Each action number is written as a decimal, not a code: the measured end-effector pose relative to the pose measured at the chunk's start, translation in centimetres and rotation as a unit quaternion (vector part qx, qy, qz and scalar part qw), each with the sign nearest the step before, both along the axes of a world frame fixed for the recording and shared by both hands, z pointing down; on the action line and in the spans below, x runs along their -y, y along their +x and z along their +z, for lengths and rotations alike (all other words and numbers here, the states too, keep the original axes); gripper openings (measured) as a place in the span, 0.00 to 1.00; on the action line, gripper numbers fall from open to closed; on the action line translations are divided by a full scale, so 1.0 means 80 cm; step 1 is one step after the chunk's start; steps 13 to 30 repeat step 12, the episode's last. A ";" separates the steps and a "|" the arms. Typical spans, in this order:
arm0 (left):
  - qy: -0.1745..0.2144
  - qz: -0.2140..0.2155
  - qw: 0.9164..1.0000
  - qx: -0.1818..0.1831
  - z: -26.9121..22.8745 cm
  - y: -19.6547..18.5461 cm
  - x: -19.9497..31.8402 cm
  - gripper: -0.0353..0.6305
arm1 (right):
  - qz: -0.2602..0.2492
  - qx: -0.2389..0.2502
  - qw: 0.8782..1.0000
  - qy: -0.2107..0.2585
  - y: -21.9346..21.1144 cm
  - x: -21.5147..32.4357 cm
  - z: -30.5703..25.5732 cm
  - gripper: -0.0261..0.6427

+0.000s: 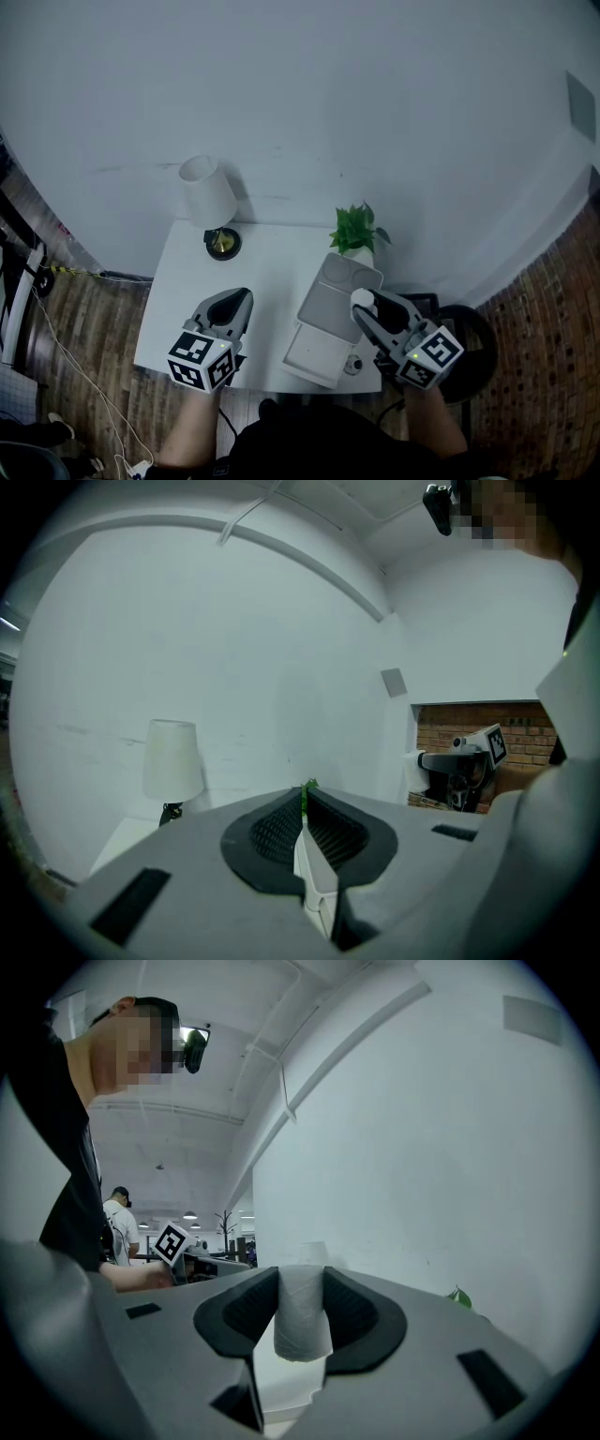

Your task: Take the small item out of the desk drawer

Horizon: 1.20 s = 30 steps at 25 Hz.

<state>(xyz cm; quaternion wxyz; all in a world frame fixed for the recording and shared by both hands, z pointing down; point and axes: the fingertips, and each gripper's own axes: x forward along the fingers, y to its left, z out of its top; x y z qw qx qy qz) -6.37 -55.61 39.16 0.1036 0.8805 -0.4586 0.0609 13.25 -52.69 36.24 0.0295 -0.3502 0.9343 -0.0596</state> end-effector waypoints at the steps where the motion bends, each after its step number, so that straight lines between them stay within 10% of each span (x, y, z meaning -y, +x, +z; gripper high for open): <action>1: -0.001 -0.001 1.000 0.001 0.001 0.002 0.000 0.09 | 0.001 0.001 1.000 -0.001 0.002 -0.001 0.000 0.26; 30: -0.007 -0.008 1.000 0.005 0.007 0.018 -0.002 0.09 | -0.002 0.020 1.000 -0.006 0.025 -0.001 0.002 0.26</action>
